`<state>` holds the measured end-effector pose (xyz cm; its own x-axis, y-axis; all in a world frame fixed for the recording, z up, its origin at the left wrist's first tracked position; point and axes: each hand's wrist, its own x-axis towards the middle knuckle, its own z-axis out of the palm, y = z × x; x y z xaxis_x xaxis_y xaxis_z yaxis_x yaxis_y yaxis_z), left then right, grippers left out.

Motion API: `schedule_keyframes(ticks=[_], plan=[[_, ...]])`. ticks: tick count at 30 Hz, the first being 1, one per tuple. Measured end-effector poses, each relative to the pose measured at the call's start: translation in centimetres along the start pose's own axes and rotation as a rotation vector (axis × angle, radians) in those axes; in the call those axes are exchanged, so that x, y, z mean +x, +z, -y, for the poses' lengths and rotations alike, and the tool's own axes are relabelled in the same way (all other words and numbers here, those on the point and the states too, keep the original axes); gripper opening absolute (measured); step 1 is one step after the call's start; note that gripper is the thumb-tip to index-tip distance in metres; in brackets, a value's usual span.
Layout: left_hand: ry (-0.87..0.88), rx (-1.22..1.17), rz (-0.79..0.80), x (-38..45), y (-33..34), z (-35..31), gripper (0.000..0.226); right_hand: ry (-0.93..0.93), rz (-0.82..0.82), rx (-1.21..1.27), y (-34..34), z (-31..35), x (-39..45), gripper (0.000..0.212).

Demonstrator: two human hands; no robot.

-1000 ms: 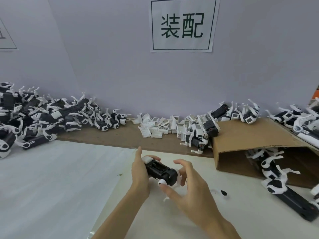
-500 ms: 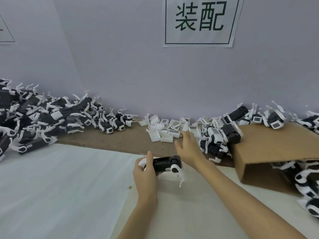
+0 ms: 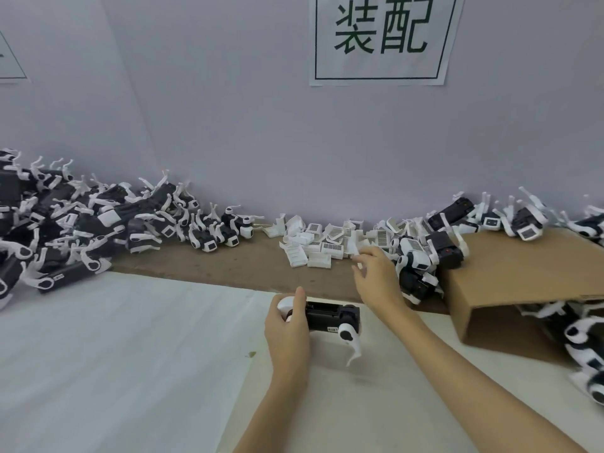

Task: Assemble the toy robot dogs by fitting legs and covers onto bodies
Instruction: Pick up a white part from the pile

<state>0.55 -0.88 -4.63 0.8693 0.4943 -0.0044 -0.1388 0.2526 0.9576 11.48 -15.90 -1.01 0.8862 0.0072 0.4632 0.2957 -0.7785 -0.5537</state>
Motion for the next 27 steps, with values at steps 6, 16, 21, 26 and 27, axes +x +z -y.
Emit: schedule_keyframes(ticks=[6, 16, 21, 26, 27], plan=[[-0.01, 0.128, 0.047, -0.6, 0.5, 0.1, 0.034, 0.305, -0.097, 0.665, -6.3, 0.4, -9.1, 0.018], [-0.011, 0.155, 0.154, -2.2, 0.7, -0.8, 0.039, 0.562, -0.017, 1.056, -10.1, -2.2, -16.1, 0.021], [-0.087, 0.174, 0.335, -4.5, 1.4, -2.0, 0.046, 0.681, 0.114, 1.501, -11.4, -2.8, -15.2, 0.035], [0.056, 0.255, 0.51, -5.8, 1.6, -2.5, 0.046, 0.719, 0.154, 1.712, -12.5, -4.4, -14.5, 0.032], [0.09, 0.253, 0.531, -6.1, 1.6, -2.6, 0.047, 0.716, 0.178, 1.756, -12.8, -4.5, -14.5, 0.036]])
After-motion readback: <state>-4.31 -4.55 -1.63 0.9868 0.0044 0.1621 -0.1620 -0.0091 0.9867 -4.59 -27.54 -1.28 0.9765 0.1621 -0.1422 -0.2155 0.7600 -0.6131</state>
